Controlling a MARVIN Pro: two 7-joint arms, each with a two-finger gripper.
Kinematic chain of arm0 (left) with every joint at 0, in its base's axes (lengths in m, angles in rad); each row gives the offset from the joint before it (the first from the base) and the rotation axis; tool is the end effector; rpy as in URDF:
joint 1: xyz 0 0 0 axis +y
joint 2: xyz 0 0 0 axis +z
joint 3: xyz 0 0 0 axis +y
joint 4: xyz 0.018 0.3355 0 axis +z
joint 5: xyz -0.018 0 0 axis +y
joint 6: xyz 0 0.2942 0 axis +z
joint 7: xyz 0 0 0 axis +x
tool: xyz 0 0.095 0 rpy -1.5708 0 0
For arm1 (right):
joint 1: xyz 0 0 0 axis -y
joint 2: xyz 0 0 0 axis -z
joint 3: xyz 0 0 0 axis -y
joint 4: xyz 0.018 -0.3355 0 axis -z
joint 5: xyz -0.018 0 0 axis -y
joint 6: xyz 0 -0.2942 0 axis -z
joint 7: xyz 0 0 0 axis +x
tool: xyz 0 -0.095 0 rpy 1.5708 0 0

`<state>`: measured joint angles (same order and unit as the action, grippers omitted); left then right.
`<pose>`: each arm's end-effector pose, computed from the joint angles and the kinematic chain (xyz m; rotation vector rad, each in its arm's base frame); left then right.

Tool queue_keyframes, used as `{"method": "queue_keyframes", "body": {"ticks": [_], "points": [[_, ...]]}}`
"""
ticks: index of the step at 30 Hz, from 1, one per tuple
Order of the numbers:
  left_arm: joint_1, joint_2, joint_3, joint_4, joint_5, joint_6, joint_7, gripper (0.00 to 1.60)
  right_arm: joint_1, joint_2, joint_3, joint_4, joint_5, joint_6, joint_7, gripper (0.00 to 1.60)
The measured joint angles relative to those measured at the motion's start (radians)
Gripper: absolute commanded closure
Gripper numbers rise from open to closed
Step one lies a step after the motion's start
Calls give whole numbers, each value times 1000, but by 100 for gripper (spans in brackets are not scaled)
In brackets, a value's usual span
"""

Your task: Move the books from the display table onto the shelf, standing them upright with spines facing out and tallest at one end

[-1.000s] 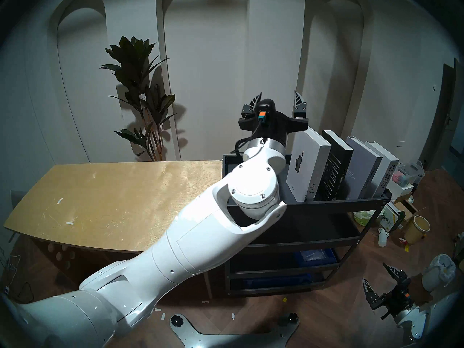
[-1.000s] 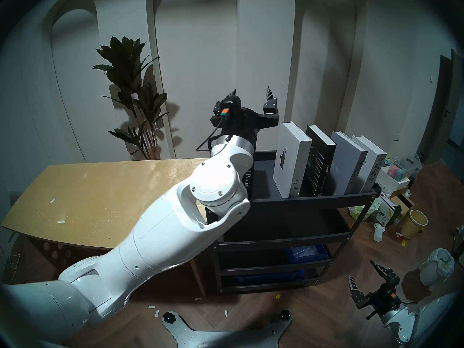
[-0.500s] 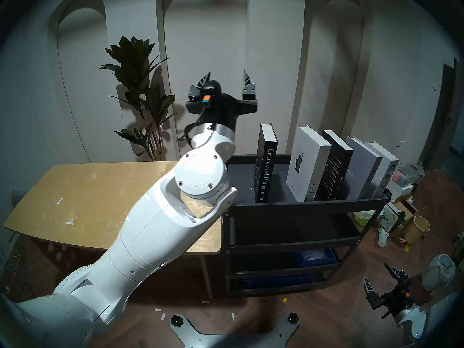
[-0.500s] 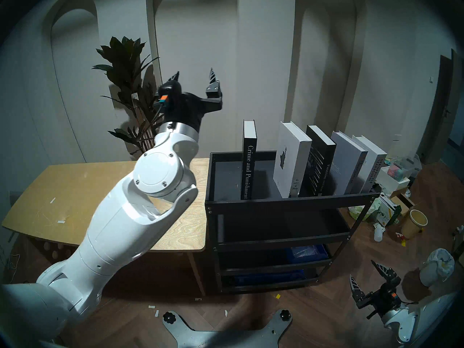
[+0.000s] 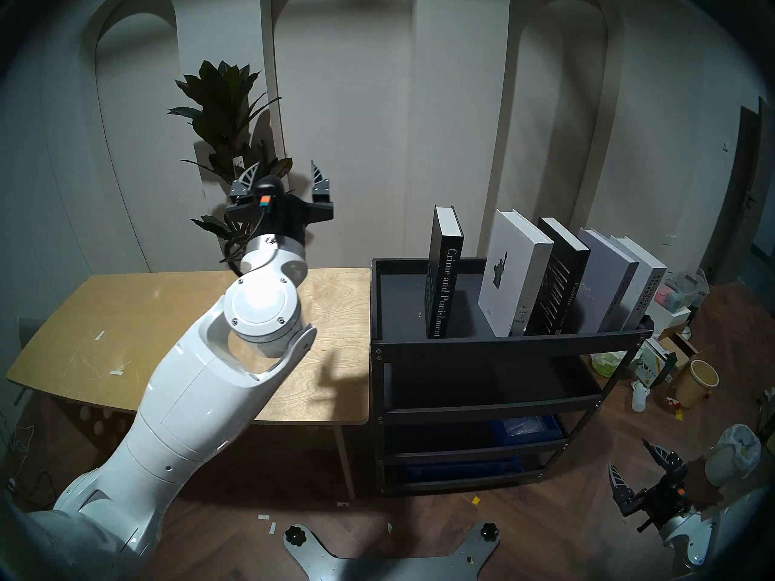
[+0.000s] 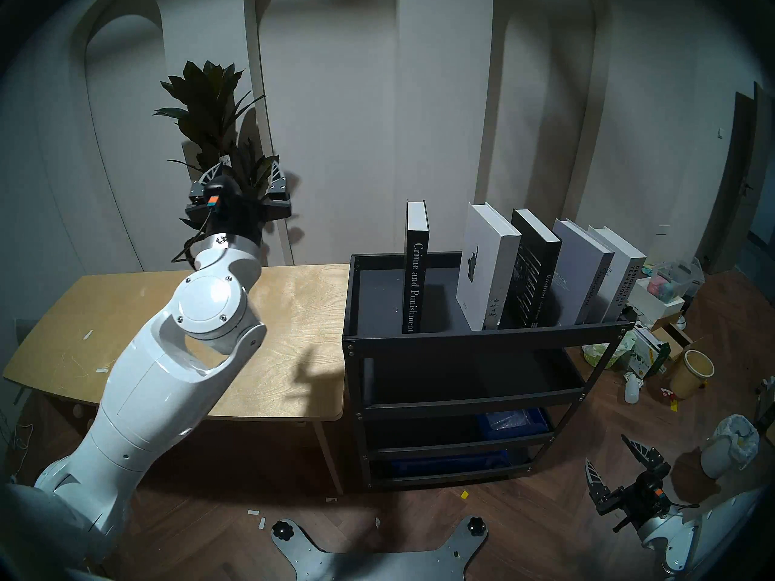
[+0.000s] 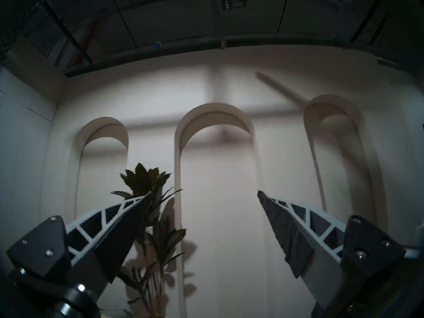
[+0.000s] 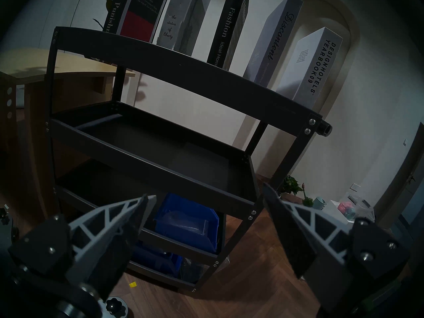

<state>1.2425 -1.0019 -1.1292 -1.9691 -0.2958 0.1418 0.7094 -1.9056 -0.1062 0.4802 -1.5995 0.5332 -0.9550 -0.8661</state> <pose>0.4246 0.0357 -0.1271 -1.5556 -0.0309 -2.4413 0.1261 -0.3072 -0.3639 2.2665 0.5109 1.8233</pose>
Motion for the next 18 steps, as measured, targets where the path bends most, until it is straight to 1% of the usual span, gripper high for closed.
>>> {"method": "queue_keyframes", "body": {"ticks": [7,12,18], "points": [[99,80,-79,35,-1,8,12,0,-1,0,0,-1,7,0,0,0],[169,132,-115,40,-11,-6,9,0,-1,0,1,-1,13,0,1,0],[241,176,-142,42,-40,-24,-13,0,-2,0,1,-2,19,0,1,0]]}}
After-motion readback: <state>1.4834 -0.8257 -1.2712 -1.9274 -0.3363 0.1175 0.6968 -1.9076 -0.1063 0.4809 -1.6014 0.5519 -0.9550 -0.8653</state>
